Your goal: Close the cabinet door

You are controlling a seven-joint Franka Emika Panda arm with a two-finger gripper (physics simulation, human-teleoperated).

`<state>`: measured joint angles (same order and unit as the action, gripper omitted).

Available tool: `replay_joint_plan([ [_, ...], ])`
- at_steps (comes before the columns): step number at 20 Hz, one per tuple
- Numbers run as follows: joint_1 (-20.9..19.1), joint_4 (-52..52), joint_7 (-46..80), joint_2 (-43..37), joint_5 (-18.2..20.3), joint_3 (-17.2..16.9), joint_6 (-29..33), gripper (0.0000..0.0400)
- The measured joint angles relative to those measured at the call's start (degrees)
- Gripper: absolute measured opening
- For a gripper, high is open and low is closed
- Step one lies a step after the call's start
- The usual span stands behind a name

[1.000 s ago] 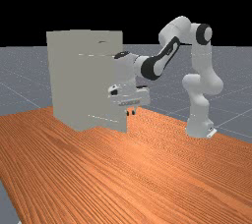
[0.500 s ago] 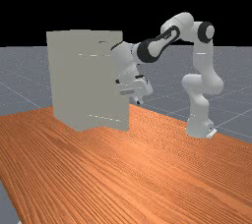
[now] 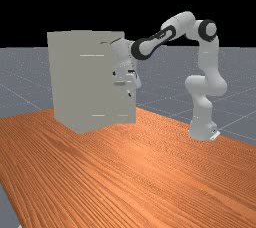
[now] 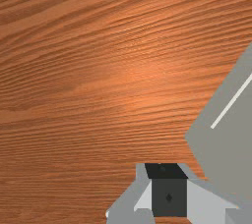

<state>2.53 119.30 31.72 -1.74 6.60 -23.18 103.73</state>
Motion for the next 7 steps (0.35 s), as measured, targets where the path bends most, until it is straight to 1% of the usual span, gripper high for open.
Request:
replay_joint_plan([
  [4,-1.44,-0.27,-3.4,2.06,-0.14,-5.09,1.34,0.0],
  [7,-1.67,-0.55,-6.23,2.78,-0.16,-9.01,2.59,0.0],
])
